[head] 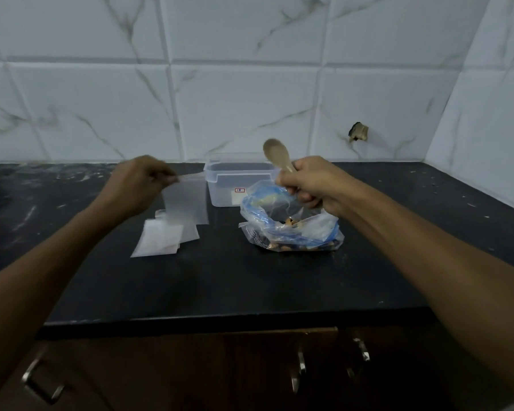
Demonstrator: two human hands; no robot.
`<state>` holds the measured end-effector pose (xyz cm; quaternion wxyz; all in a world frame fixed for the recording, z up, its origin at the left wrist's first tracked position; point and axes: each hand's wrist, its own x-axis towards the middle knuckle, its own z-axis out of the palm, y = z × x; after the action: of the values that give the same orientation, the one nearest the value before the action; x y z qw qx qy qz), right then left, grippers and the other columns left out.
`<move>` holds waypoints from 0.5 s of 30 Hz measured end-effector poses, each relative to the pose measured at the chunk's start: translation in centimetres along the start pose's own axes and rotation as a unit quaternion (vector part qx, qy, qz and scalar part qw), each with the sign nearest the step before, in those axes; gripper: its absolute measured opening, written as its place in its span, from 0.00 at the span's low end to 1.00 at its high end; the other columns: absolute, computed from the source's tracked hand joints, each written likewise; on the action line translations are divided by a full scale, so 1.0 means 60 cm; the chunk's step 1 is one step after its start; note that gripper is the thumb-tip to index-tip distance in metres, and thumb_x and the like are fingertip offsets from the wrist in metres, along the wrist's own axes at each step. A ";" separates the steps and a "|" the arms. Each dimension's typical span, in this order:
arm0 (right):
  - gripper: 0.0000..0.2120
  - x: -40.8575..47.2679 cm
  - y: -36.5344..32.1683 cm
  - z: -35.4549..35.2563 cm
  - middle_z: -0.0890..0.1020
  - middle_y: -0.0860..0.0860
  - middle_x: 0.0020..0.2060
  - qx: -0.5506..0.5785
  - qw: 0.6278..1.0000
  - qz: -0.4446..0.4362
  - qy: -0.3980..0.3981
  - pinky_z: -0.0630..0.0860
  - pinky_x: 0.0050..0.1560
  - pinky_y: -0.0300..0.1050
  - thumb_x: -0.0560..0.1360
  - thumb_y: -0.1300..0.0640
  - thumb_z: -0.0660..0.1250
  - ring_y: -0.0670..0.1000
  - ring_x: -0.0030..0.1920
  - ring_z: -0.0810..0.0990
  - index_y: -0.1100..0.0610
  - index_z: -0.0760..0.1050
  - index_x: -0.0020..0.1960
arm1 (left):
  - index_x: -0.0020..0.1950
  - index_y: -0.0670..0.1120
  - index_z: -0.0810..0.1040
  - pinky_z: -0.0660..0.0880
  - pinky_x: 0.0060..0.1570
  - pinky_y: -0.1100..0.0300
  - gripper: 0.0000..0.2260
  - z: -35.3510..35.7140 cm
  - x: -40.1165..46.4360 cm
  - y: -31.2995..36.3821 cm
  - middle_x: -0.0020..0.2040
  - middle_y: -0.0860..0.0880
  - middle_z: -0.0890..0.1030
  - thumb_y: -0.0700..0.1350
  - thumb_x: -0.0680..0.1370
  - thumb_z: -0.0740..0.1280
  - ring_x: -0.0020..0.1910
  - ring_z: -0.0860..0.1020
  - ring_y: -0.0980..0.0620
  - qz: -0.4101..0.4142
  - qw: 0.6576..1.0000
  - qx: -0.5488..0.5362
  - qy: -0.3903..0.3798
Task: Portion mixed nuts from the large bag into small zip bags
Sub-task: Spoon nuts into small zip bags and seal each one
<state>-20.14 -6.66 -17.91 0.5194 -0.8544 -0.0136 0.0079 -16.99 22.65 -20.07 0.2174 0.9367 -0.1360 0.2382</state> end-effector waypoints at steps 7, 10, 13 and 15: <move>0.12 0.012 -0.046 0.044 0.68 0.50 0.22 -0.005 0.996 -0.087 -0.017 0.55 0.21 0.35 0.75 0.54 0.70 0.45 0.20 0.58 0.63 0.76 0.45 | 0.51 0.44 0.85 0.71 0.47 0.57 0.06 0.010 0.031 0.121 0.48 0.45 0.82 0.44 0.77 0.70 0.45 0.77 0.50 0.174 0.984 -0.020 -0.033; 0.12 0.018 -0.041 0.049 0.82 0.63 0.38 0.019 0.998 -0.048 -0.022 0.56 0.21 0.35 0.75 0.57 0.70 0.44 0.20 0.59 0.67 0.77 0.49 | 0.51 0.45 0.85 0.69 0.46 0.60 0.06 0.027 0.036 0.132 0.48 0.46 0.81 0.43 0.77 0.70 0.45 0.76 0.51 0.162 0.986 -0.037 -0.023; 0.07 0.019 -0.032 0.049 0.79 0.61 0.41 0.069 0.998 0.002 -0.014 0.57 0.21 0.35 0.74 0.60 0.70 0.44 0.21 0.60 0.63 0.76 0.48 | 0.54 0.48 0.82 0.68 0.49 0.62 0.08 0.054 0.030 0.135 0.51 0.50 0.76 0.46 0.76 0.71 0.48 0.74 0.54 0.097 0.993 -0.070 0.008; 0.05 0.021 -0.025 0.051 0.79 0.58 0.41 0.109 0.993 0.036 0.014 0.58 0.21 0.35 0.74 0.63 0.69 0.44 0.21 0.62 0.62 0.75 0.48 | 0.56 0.49 0.77 0.70 0.48 0.61 0.11 0.074 0.017 0.143 0.52 0.52 0.73 0.48 0.75 0.72 0.47 0.73 0.55 0.030 0.993 -0.089 0.070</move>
<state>-18.98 -3.22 -18.01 0.6088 -0.7927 0.0256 0.0166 -17.46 12.95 -20.15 0.3016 0.8901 -0.1694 0.2968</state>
